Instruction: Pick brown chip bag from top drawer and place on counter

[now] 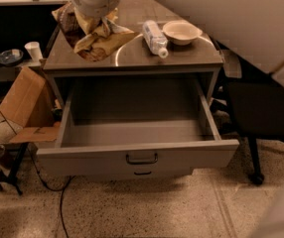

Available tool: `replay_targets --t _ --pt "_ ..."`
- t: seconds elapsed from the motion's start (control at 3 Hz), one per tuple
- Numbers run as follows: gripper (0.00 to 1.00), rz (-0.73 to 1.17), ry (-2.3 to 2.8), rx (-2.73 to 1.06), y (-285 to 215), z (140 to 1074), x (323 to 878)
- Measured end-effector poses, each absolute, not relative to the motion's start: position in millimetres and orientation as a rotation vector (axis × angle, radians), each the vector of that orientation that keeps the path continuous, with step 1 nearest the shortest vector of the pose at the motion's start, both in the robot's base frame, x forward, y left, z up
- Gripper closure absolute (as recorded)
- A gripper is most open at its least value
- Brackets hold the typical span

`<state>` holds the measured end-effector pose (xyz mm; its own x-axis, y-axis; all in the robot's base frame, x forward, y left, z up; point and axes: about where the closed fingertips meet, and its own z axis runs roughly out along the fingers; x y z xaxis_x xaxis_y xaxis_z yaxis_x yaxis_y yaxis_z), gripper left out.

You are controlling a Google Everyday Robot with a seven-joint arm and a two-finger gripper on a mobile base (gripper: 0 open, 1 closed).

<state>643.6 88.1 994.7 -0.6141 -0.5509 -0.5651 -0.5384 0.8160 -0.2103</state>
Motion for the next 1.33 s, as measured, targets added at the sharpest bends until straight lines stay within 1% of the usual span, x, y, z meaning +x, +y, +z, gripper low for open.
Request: replay_targets --t 0.33,0.67,1.0,1.33 --pt "1.0 0.173 2.365 -0.794 152 981 686" --pt "1.0 0.289 2.426 -0.655 174 956 745" --pt "1.0 0.314 2.464 -0.497 148 944 783" --pt "1.0 0.312 2.475 -0.298 108 938 814"
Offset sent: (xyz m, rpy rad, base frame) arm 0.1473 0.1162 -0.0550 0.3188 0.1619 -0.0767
